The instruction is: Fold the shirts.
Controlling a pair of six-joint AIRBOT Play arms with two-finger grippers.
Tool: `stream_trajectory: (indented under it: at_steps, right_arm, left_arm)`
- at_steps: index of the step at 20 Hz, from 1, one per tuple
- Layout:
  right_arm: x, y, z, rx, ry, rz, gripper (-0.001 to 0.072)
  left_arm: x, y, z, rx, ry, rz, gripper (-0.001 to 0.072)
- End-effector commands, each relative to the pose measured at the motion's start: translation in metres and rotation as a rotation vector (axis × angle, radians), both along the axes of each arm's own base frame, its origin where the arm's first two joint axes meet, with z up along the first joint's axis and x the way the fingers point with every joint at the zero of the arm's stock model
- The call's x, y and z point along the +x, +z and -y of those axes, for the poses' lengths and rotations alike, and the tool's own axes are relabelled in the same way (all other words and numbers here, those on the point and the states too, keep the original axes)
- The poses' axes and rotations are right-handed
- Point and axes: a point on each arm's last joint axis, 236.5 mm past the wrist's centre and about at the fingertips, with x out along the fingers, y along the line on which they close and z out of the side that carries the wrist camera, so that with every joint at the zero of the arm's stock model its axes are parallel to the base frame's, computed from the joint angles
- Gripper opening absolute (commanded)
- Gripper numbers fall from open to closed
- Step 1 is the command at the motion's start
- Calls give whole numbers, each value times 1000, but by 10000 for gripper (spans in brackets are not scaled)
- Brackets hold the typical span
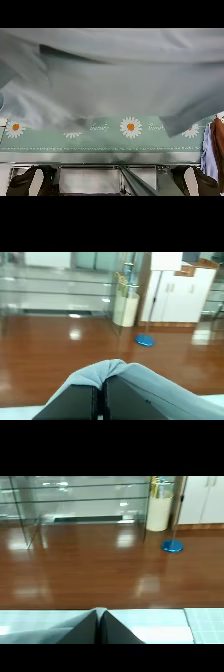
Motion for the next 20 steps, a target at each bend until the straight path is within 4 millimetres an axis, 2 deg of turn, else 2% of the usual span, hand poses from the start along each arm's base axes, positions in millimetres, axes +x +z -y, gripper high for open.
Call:
stream_trajectory:
  at_steps: [1,3,5,7,9,10,13,16,17,20]
  right_arm:
    - [-52,-4,7,-30,-121,16,30]
    - [-71,-2,17,-28,-183,39,30]
    - [-82,-6,28,-23,-232,33,30]
    - [-83,-11,35,-16,-260,10,30]
    - [-75,-17,38,1,-260,-9,30]
    - [-65,-22,39,13,-244,-35,30]
    - [-15,-58,37,51,-146,-181,30]
    - [59,-109,16,146,69,-302,30]
    - [81,-130,19,186,95,-339,30]
    - [152,-210,46,287,93,-475,30]
  left_arm:
    - [-53,12,-38,37,203,67,20]
    - [-71,10,-52,29,272,76,20]
    - [-74,-1,-59,34,306,32,20]
    - [-61,-17,-63,33,307,-29,20]
    - [-35,-50,-67,-12,301,-146,20]
    - [-20,-69,-67,-33,288,-218,20]
    - [36,-126,-47,-66,150,-421,20]
    - [98,-181,-33,-98,20,-605,20]
    - [122,-201,-31,-118,-12,-662,20]
    - [197,-257,-27,-202,-100,-774,20]
